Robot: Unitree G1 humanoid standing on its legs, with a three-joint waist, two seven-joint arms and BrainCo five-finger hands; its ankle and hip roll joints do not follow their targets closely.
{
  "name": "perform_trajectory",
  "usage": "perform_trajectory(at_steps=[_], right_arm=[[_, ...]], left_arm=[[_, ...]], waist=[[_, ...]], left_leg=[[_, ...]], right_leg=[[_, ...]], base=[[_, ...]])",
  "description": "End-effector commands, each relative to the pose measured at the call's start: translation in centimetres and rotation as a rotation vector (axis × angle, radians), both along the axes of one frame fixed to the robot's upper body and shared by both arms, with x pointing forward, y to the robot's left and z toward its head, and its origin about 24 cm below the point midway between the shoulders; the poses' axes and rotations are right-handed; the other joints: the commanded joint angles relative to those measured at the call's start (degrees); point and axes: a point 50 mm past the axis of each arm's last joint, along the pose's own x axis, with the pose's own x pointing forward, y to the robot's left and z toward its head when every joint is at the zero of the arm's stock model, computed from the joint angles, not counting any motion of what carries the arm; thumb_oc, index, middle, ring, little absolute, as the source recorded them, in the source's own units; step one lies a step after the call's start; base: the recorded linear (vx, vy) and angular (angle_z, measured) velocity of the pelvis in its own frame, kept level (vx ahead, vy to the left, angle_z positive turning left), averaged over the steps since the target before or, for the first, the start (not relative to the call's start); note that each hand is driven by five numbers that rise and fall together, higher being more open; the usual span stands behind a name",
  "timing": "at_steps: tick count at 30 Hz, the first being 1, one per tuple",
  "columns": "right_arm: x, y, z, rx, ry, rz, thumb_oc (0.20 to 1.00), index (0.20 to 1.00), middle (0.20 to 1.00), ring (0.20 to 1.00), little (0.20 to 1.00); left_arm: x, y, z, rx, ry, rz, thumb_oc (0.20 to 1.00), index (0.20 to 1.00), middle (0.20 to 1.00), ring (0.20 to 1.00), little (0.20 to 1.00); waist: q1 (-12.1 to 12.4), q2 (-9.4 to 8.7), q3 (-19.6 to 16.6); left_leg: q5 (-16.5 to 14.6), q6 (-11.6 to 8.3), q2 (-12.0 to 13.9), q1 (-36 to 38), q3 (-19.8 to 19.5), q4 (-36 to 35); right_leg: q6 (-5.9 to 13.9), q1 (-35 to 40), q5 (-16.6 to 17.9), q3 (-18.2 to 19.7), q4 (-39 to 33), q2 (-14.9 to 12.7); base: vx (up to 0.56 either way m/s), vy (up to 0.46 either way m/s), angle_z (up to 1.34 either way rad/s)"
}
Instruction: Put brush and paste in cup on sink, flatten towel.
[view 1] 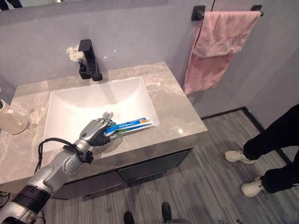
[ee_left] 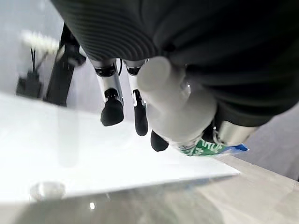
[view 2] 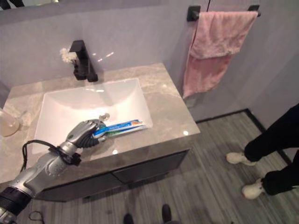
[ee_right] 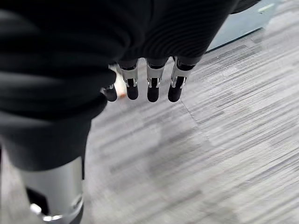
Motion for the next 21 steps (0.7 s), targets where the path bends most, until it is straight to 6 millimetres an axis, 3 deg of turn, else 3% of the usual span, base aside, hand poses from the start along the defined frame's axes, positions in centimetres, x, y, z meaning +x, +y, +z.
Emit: perform_trajectory(at_steps=[1,5,6,7,10,13,16,17,20,21], right_arm=[[-0.6,-1.4,0.7,-0.050,-0.051,-0.096,1.000,1.000,1.000,1.000,1.000],[1.0,-2.7,1.7,-0.088,-0.170,-0.146,1.000,1.000,1.000,1.000,1.000],[3.9,-4.0,3.5,-0.142,-0.332,-0.174,1.000,1.000,1.000,1.000,1.000],[3.8,-4.1,3.6,-0.143,-0.332,-0.174,1.000,1.000,1.000,1.000,1.000],[7.5,-5.5,7.1,-0.240,-0.545,-0.118,1.000,1.000,1.000,1.000,1.000],[10.6,-6.7,11.9,-0.388,-0.733,-0.017,1.000,1.000,1.000,1.000,1.000],[14.3,-6.7,18.7,-0.542,-1.000,0.108,1.000,1.000,1.000,1.000,1.000],[14.3,-6.6,18.8,-0.544,-1.000,0.109,1.000,1.000,1.000,1.000,1.000],[17.4,-4.6,23.8,-0.594,-1.195,0.285,1.000,1.000,1.000,1.000,1.000],[19.1,-2.8,26.0,-0.574,-1.296,0.373,1.000,1.000,1.000,1.000,1.000]], left_arm=[[0.6,0.7,4.7,-0.047,-0.276,0.027,0.200,0.200,0.200,0.200,0.200],[0.2,1.1,6.0,-0.058,-0.367,0.050,0.200,0.200,0.200,0.200,0.200],[-0.1,1.4,7.4,-0.053,-0.451,0.061,0.200,0.200,0.200,0.200,0.200],[-0.1,1.4,7.4,-0.054,-0.451,0.062,0.200,0.200,0.200,0.200,0.200],[-0.5,2.1,8.4,-0.058,-0.529,0.096,0.200,0.200,0.200,0.200,0.200],[-1.0,2.5,9.4,-0.056,-0.609,0.118,0.200,0.200,0.200,0.200,0.200],[-1.5,2.6,10.8,-0.058,-0.705,0.134,0.200,0.200,0.200,0.200,0.200],[-1.5,2.6,10.9,-0.059,-0.707,0.136,0.200,0.200,0.200,0.200,0.200],[-1.8,2.4,12.1,-0.066,-0.771,0.128,0.200,0.200,0.200,0.200,0.200],[-1.8,2.1,12.8,-0.083,-0.798,0.120,0.200,0.200,0.200,0.200,0.200]], waist=[[-1.2,-0.22,-3.6],[-1.2,-0.72,-4.5],[-1.3,-0.91,-5.0],[-1.3,-0.85,-4.9],[-1.7,-0.94,-5.2],[-2.0,-0.72,-5.5],[-1.8,-0.75,-6.1],[-1.8,-0.67,-6.0],[-0.9,-1.04,-6.4],[-0.3,-1.19,-6.6]], left_leg=[[0.3,-4.95,4.1,-1.1,-3.5,0.4],[0.2,-5.03,4.2,-0.2,-3.3,0.4],[0.1,-5.00,4.2,0.2,-3.2,0.4],[0.1,-5.00,4.2,0.2,-3.2,0.4],[0.0,-4.91,4.3,0.6,-3.0,0.4],[-0.2,-4.70,4.1,1.2,-2.8,0.4],[-0.5,-4.44,3.9,1.6,-2.6,0.4],[-0.5,-4.42,3.9,1.6,-2.6,0.4],[-0.5,-4.41,3.8,1.7,-2.7,0.4],[-0.5,-4.38,3.7,1.7,-2.8,0.4]], right_leg=[[6.97,0.0,0.9,-1.2,0.4,-5.0],[6.96,0.8,0.9,-1.5,0.4,-5.0],[6.96,1.2,0.8,-1.4,0.4,-5.0],[6.97,1.3,0.8,-1.4,0.4,-5.0],[7.00,1.6,0.8,-1.3,0.4,-5.0],[7.11,2.0,0.9,-1.2,0.4,-5.2],[7.20,2.3,1.0,-1.2,0.4,-5.4],[7.21,2.3,1.0,-1.2,0.4,-5.4],[7.17,2.5,1.0,-1.4,0.4,-5.5],[7.11,2.6,1.0,-1.6,0.4,-5.6]], base=[[0.00,0.000,0.00],[0.00,0.000,0.00],[0.00,0.000,0.00],[0.00,0.000,0.00],[0.00,0.000,0.00],[0.00,0.010,0.00],[0.00,0.026,-0.01],[0.00,0.000,0.00],[0.00,0.000,0.00],[0.00,0.000,0.00]])
